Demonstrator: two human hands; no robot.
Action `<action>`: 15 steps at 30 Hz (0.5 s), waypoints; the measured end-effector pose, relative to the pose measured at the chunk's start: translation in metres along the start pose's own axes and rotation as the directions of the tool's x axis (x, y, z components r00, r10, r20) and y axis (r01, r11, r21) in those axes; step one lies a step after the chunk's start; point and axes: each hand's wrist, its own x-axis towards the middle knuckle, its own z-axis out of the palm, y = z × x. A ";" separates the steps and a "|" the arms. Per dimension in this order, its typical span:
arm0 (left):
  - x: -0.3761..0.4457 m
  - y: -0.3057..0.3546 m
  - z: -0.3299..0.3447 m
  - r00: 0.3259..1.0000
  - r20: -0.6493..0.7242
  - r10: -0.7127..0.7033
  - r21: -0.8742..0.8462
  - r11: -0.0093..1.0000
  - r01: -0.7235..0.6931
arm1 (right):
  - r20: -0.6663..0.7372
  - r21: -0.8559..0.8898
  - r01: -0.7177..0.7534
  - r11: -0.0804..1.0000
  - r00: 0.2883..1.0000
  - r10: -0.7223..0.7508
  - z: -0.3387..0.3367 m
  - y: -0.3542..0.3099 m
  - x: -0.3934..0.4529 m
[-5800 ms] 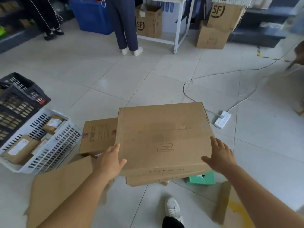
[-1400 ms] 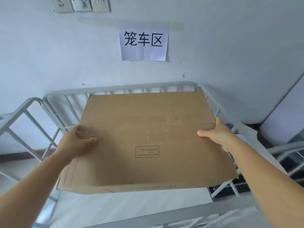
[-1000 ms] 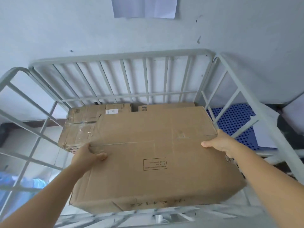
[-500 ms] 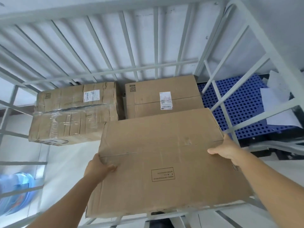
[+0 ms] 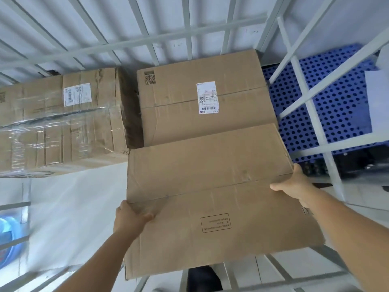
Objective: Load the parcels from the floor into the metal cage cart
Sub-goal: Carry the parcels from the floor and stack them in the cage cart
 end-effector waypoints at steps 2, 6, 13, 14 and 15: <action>0.007 -0.002 0.015 1.000 0.001 -0.013 -0.016 1.000 0.013 | -0.013 0.013 -0.012 1.000 1.000 0.012 0.008 0.007 0.012; 0.016 -0.002 0.039 1.000 -0.014 -0.014 -0.039 0.999 0.013 | -0.030 0.002 -0.024 1.000 0.999 0.024 0.022 0.018 0.034; 0.027 0.003 0.067 1.000 -0.010 0.004 -0.066 0.998 -0.005 | -0.077 0.007 -0.015 1.000 0.997 0.016 0.036 0.033 0.064; 0.028 0.004 0.070 1.000 -0.008 0.006 -0.069 0.998 -0.007 | -0.078 0.004 -0.018 1.000 0.997 0.018 0.036 0.035 0.067; 0.030 0.005 0.074 1.000 -0.005 0.006 -0.071 0.997 -0.007 | -0.079 0.001 -0.019 1.000 0.997 0.019 0.036 0.036 0.071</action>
